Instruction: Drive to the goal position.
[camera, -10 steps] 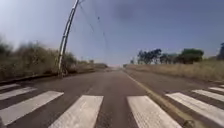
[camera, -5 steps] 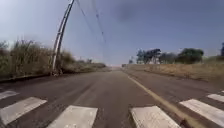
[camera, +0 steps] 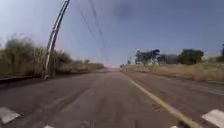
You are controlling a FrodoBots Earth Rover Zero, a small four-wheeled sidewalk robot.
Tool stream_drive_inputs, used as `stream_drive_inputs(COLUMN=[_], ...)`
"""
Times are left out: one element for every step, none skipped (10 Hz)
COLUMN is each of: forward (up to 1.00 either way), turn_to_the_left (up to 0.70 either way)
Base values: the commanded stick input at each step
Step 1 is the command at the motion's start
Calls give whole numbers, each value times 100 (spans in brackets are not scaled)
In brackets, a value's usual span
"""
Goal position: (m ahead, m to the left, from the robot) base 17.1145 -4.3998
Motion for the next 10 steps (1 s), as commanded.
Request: stream_drive_inputs(forward=[100,100,100,100,100,100,100,100,100,100], turn_to_the_left=[0,0,0,0,0,0,0,0,0,0])
